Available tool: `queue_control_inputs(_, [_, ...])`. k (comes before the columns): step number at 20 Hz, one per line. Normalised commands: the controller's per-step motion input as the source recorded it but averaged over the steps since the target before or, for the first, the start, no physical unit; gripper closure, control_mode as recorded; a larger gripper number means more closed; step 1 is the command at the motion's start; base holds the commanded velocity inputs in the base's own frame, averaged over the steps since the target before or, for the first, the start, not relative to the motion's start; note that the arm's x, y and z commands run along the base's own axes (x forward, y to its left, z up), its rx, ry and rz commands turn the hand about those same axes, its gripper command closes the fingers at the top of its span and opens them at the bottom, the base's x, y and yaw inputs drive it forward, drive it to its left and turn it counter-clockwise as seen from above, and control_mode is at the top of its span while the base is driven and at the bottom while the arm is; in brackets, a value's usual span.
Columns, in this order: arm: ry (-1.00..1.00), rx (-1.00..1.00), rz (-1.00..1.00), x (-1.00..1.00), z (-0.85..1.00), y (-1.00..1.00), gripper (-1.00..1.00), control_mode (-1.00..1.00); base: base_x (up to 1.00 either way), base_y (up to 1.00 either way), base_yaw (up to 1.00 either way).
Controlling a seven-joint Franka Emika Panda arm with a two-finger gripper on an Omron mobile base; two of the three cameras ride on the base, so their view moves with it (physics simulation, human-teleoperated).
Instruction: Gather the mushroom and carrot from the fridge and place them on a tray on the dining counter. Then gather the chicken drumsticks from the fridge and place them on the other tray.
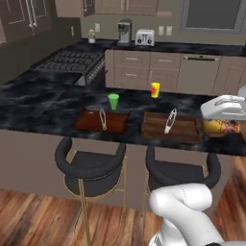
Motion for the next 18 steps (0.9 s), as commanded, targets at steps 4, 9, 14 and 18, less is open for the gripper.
queue_control_inputs(4, [0.00,0.00,0.00,0.00,0.00,0.00,1.00,1.00,0.36,0.95,-0.42])
queue_control_inputs(9, [0.00,0.00,0.00,0.00,0.00,0.00,1.00,1.00,0.21,1.00,-0.32])
queue_control_inputs(14, [0.00,0.00,0.00,0.00,0.00,0.00,1.00,1.00,0.20,1.00,-0.30])
queue_control_inputs(18, [0.00,0.00,0.00,0.00,0.00,0.00,1.00,1.00,0.33,0.92,-0.29])
